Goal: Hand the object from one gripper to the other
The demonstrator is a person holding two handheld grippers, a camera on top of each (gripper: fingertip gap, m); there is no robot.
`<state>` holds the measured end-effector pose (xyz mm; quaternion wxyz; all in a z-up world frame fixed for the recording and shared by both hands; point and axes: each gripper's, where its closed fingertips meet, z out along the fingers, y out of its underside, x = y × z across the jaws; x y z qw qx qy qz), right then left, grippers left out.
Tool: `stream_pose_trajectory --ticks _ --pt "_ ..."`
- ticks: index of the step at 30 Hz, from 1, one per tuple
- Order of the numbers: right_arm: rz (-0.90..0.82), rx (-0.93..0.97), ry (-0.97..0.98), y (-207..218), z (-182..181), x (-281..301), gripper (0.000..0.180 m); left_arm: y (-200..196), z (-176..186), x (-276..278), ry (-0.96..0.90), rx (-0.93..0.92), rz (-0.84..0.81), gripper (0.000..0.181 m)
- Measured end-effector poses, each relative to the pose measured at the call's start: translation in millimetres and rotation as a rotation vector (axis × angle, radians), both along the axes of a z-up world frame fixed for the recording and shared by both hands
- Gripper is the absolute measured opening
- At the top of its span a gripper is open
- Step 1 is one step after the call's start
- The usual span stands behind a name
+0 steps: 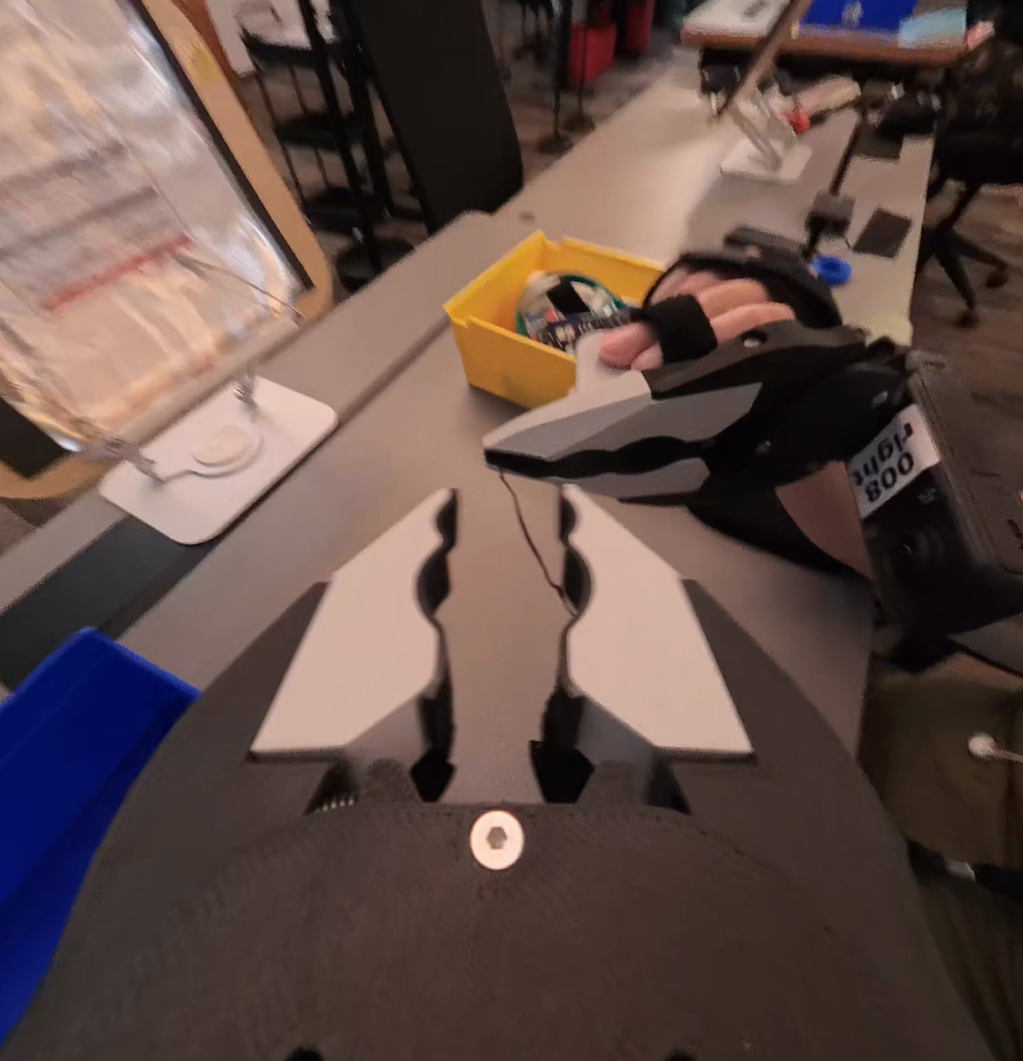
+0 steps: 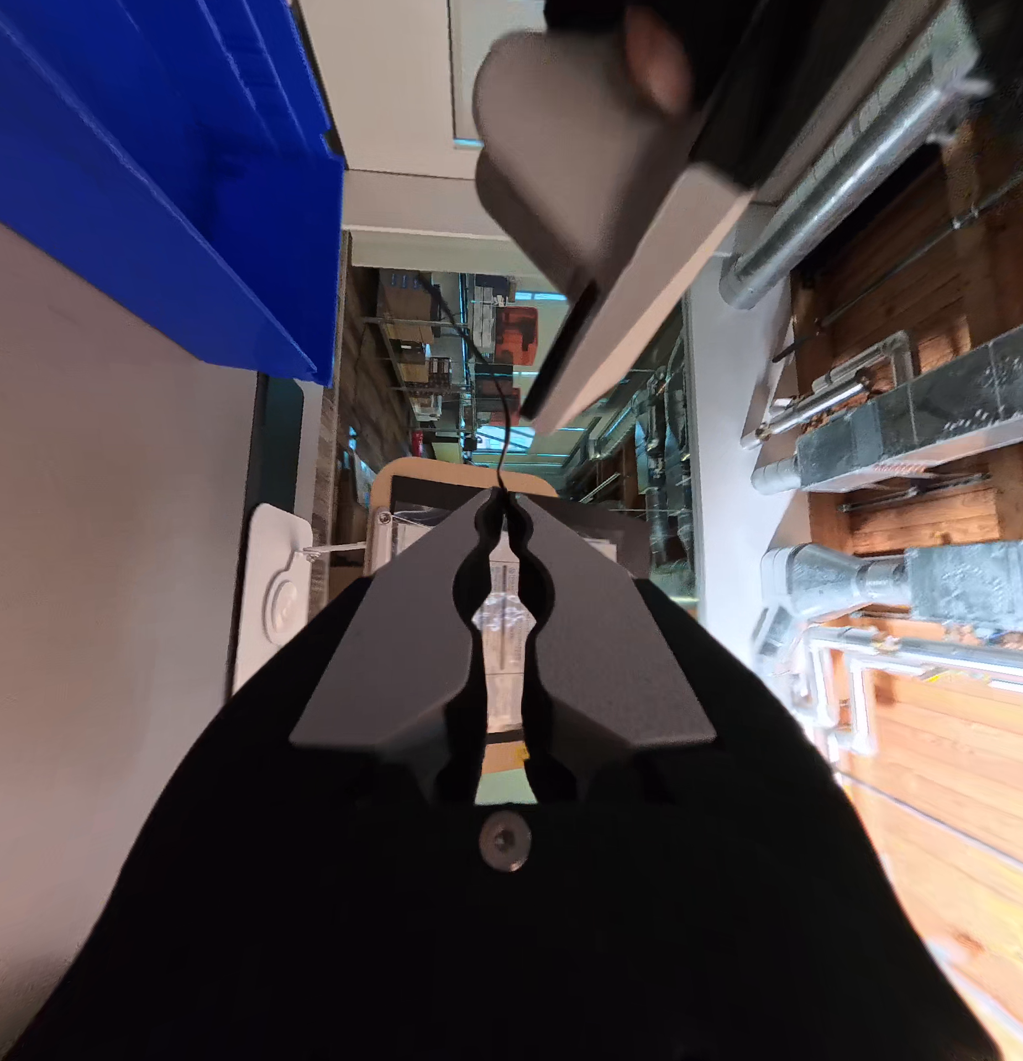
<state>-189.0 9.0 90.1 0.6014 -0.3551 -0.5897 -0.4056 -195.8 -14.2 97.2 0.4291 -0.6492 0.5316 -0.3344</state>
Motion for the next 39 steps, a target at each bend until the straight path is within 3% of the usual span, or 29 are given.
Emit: stream_pose_trajectory --ticks 1,2,5,7,10,13,16,20,23,30,39 --pt "0.001 -0.023 0.05 2 2 3 0.0 4 12 -4 -0.048 0.032 0.031 0.051" --pt "0.001 -0.052 0.118 4 6 6 0.0 8 25 -9 -0.106 0.069 0.061 0.058" --pt "0.064 -0.237 0.452 11 17 16 0.0 8 66 -29 -0.316 0.157 0.08 0.056" --pt "0.195 -0.543 0.708 6 14 6 0.0 3 76 -38 -0.39 0.153 0.04 0.061" --pt "0.405 -1.029 0.981 -17 15 -16 0.0 9 54 -39 -0.301 0.081 0.009 0.081" --pt "0.522 -1.323 1.144 -32 22 -21 0.0 0 31 -28 -0.224 0.052 -0.122 0.057" --pt "0.577 -1.513 1.227 -40 26 -21 0.0 -7 34 -12 -0.273 -0.027 -0.196 0.04" --pt "0.591 -1.519 1.235 -40 27 -18 0.0 -18 43 1 -0.362 -0.159 -0.276 0.032" --pt "0.606 -1.525 1.206 -45 28 -20 0.0 -8 33 7 -0.31 -0.138 -0.216 0.034" --pt "0.621 -1.511 1.168 -50 30 -20 0.0 -16 30 18 -0.311 -0.164 -0.265 0.024" --pt "0.628 -1.505 1.176 -51 33 -18 0.0 -16 38 14 -0.36 -0.212 -0.276 0.032"
